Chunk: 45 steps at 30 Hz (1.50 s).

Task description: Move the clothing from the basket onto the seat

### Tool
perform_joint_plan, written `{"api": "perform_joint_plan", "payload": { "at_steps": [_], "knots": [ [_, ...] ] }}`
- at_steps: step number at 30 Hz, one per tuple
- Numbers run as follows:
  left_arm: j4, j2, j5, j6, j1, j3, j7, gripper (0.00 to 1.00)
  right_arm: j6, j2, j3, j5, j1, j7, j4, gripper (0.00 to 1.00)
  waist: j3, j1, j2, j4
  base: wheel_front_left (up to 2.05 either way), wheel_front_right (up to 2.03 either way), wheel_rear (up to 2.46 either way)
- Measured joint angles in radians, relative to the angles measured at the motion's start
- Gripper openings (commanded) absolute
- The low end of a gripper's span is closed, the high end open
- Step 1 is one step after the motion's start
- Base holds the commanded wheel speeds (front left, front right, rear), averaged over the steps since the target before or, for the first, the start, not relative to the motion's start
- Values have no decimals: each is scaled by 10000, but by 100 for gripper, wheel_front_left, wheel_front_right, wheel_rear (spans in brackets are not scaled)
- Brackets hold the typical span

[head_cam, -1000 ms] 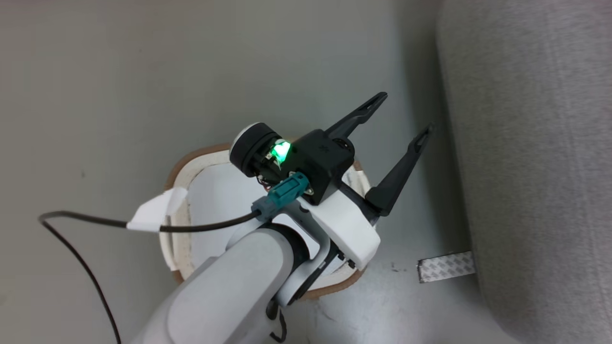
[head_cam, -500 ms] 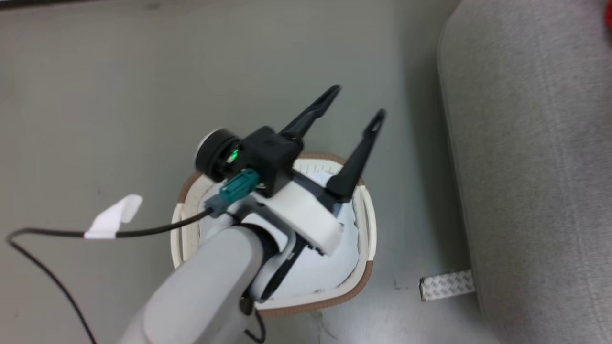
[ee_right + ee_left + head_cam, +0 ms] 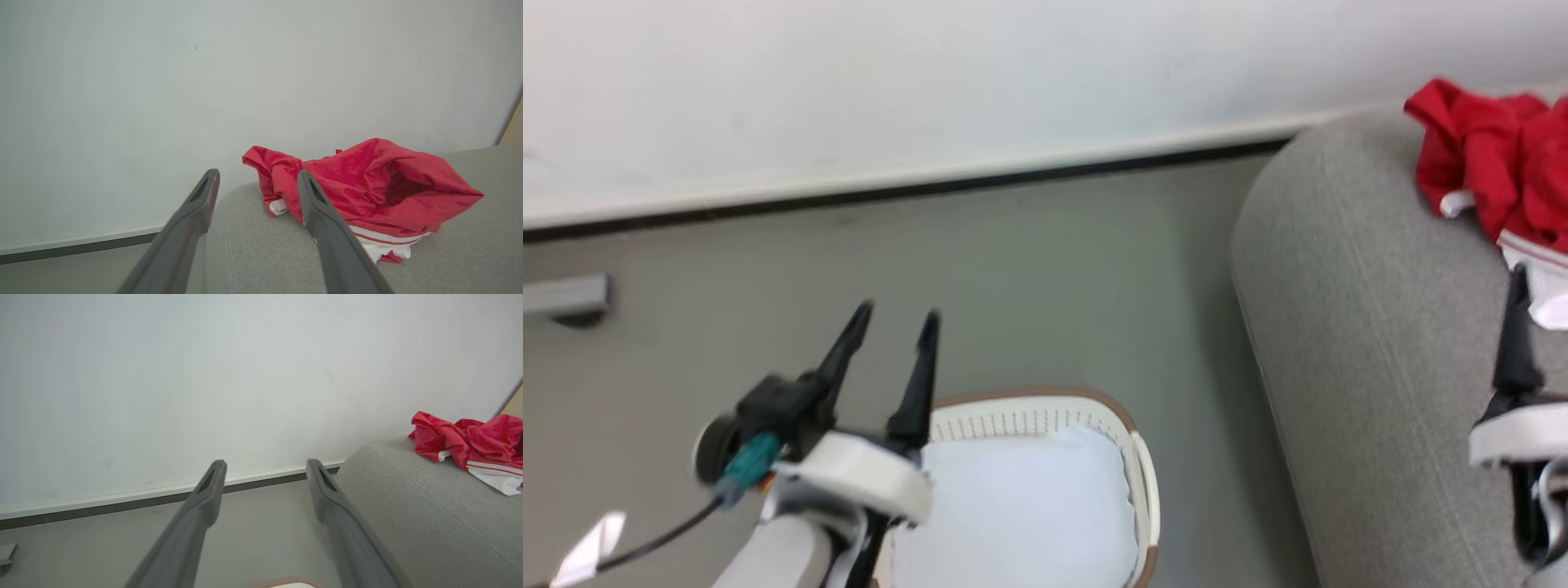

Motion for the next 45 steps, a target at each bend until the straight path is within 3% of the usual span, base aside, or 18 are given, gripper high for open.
{"api": "perform_joint_plan", "payload": {
  "at_steps": [6,15,20,32,45],
  "knots": [
    [731,322,-236,372,1523,560,-600,100,0,328,784,-142,1562,8,-711,100,-1204,-1,0,267,0,0,0],
    [905,213,-286,652,3177,997,-926,100,0,585,1246,-468,3100,6,-792,100,-2395,-3,0,602,0,0,0],
    [729,138,-192,462,3592,959,-974,100,0,688,1292,-648,3354,6,-846,100,-2544,-1,0,779,0,0,0],
    [650,-82,-29,621,3901,1114,-984,100,0,729,1643,-362,3226,2,-4,100,-2663,0,1,866,0,0,0],
    [844,-174,115,430,3791,1290,-986,100,0,729,1806,-100,3228,2,23,100,-2658,2,1,701,0,0,0]
  ]
}}
